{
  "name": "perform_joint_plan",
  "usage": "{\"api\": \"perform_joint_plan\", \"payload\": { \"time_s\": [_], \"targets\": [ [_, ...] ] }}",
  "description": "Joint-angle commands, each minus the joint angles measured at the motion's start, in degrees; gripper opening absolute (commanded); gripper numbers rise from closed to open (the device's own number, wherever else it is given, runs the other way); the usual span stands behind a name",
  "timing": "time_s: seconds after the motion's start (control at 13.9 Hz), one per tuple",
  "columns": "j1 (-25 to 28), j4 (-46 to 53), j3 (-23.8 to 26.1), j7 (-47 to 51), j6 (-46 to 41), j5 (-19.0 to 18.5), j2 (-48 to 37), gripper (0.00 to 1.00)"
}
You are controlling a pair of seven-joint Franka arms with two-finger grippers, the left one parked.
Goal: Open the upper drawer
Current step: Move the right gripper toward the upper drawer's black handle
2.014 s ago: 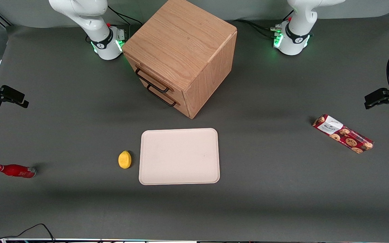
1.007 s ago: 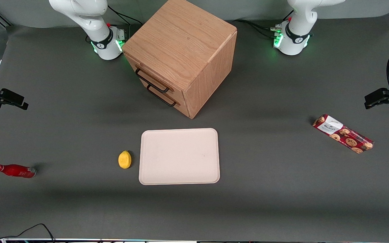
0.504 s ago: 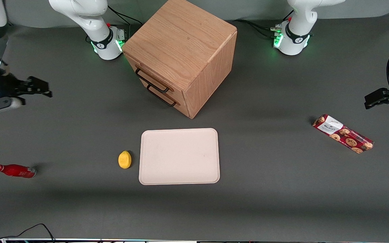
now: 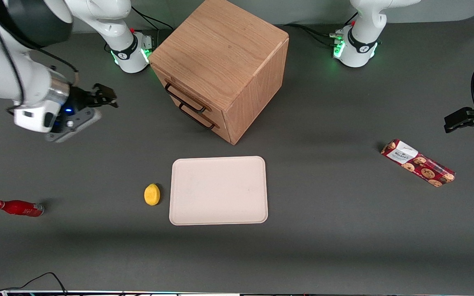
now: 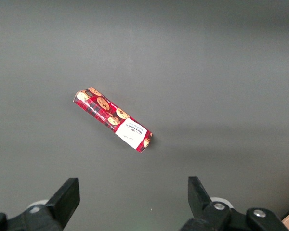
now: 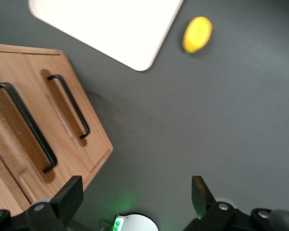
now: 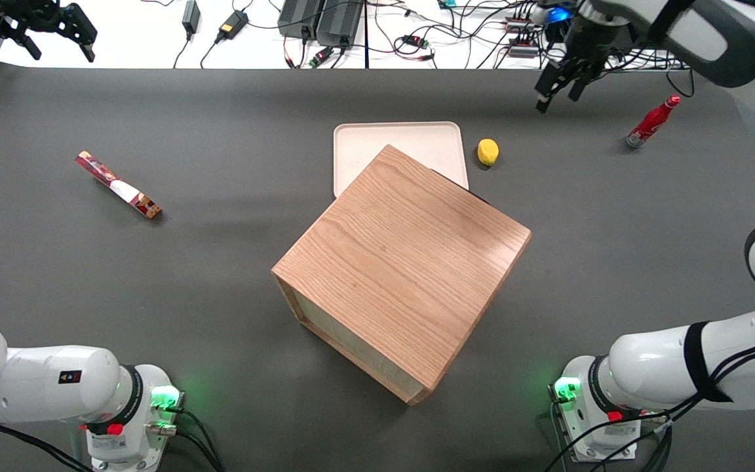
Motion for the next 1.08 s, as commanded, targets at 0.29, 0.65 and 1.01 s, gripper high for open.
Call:
{"api": "perform_joint_plan", "payload": {
  "time_s": [0.29, 0.65, 1.01],
  "targets": [
    [-0.6, -8.8, 9.8, -1.9, 9.4, 4.3, -0.6, 1.00],
    [-0.7, -12.9, 13.7, -2.0, 13.0, 4.5, -0.4, 1.00],
    [-0.6, -16.5, 15.4, -2.0, 16.1, 6.0, -0.2, 1.00]
  ]
}}
